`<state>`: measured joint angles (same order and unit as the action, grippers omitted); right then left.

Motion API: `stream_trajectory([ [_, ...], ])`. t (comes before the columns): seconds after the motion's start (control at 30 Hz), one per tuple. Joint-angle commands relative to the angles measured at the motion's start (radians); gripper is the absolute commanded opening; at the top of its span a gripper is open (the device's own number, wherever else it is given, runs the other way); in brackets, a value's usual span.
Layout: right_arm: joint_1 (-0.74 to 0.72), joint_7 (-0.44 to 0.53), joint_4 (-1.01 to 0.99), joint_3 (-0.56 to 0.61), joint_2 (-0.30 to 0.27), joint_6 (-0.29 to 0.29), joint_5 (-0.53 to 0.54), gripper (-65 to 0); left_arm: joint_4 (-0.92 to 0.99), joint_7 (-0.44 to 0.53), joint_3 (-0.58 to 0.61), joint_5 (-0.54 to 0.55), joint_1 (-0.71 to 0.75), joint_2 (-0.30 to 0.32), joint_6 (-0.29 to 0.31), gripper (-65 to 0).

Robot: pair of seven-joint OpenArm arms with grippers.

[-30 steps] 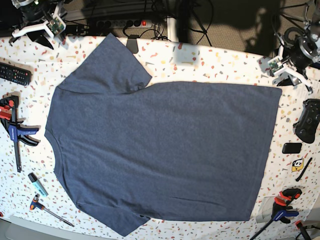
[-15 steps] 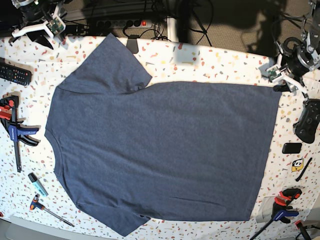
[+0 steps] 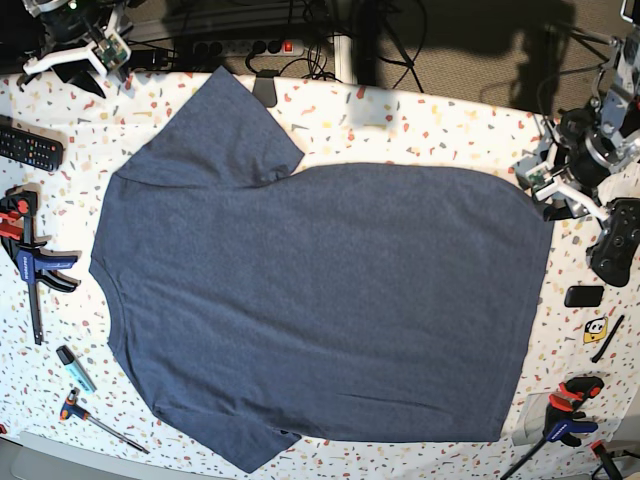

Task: Fold the T-shirt properly
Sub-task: 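Move the left gripper down to the shirt's hem corner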

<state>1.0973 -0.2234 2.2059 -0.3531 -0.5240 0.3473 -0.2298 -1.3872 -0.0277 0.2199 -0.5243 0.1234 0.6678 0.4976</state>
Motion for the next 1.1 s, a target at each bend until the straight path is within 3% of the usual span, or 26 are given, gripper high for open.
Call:
stream_trajectory([
  [0.0, 0.011, 0.008, 0.018, -0.007, -0.005, -0.019, 0.005, -44.6, 0.003, -0.028, 0.01, -0.01, -0.003, 0.014, 0.026, -41.8],
  [0.17, 0.011, -0.002, 0.017, -0.007, -0.005, -0.019, 0.005, -44.6, -0.001, -0.108, 0.017, -0.009, -0.009, 0.018, 0.026, -41.8],
  [0.4, 0.011, -0.002, 0.017, -0.007, -0.005, -0.042, 0.005, -44.6, -0.031, -0.333, 0.017, 0.0, 0.003, 0.026, 0.026, -41.8],
  [0.67, 0.011, -0.002, 0.018, -0.006, -0.005, -0.079, 0.005, -44.6, -0.328, -0.296, 0.017, 0.001, 0.177, 0.154, 0.026, -41.8],
  [0.87, 0.011, -0.003, 0.017, -0.007, 0.011, -0.079, 0.005, -44.6, -0.34, -0.162, 0.017, 0.0, 0.175, 0.15, -0.016, -41.8],
  [1.07, 0.012, -0.006, 0.018, -0.006, 0.017, -0.079, 0.051, -44.6, -0.34, -0.15, 0.017, 0.021, 0.109, 0.15, -0.016, -41.8],
])
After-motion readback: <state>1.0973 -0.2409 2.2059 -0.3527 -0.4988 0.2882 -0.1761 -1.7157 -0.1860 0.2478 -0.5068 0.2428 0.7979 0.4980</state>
